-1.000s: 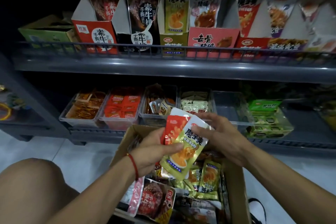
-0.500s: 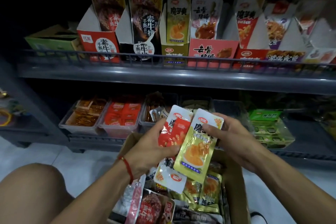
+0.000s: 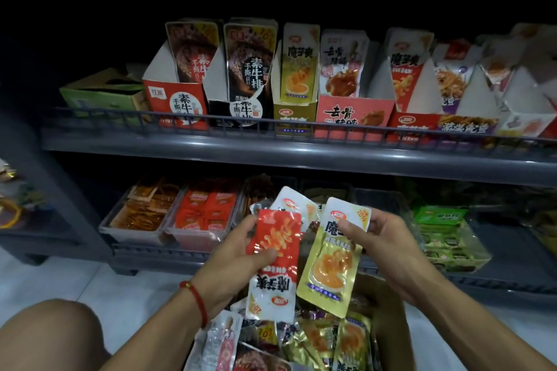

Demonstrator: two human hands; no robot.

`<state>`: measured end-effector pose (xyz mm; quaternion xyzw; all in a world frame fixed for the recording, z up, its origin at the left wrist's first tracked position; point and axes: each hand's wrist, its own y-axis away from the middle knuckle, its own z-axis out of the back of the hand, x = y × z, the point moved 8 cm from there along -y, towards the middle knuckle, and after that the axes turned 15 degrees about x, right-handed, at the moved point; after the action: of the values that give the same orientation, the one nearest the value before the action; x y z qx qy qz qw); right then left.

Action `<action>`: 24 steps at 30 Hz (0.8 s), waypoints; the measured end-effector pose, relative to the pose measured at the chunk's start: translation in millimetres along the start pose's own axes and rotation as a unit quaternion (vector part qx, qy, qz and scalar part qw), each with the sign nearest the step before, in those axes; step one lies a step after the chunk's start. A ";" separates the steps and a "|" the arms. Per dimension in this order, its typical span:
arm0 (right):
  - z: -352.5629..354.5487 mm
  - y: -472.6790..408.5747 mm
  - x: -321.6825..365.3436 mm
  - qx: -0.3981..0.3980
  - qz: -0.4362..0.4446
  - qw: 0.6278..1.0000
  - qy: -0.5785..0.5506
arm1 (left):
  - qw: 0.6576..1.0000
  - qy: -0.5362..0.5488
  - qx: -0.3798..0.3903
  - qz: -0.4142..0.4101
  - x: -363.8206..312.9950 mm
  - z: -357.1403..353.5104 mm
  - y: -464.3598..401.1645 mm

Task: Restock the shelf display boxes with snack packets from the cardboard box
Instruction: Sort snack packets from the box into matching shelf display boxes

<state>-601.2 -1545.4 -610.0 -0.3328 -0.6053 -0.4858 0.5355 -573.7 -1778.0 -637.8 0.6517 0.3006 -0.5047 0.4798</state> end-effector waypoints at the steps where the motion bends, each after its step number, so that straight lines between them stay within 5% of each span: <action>1: 2.3 1.4 8.4 -0.004 0.014 1.000 0.021 | 1.000 0.011 -0.016 -0.010 -3.2 4.6 0.3; 10: 5.2 16.2 132.3 0.021 0.113 0.988 0.099 | 0.978 0.092 -0.130 -0.133 -58.3 39.3 19.5; 17: 23.2 -28.4 281.4 -0.153 0.278 0.916 0.245 | 0.964 0.106 -0.165 -0.182 -87.6 60.0 38.3; 24: 13.9 -124.5 315.2 -0.197 0.243 0.870 0.382 | 0.963 0.088 -0.174 -0.186 -91.7 72.8 40.6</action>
<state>-785.2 -1607.4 -331.9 -0.3560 -0.1453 -0.5388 0.7496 -593.4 -1851.7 -540.1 0.5324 0.5405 -0.4659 0.4554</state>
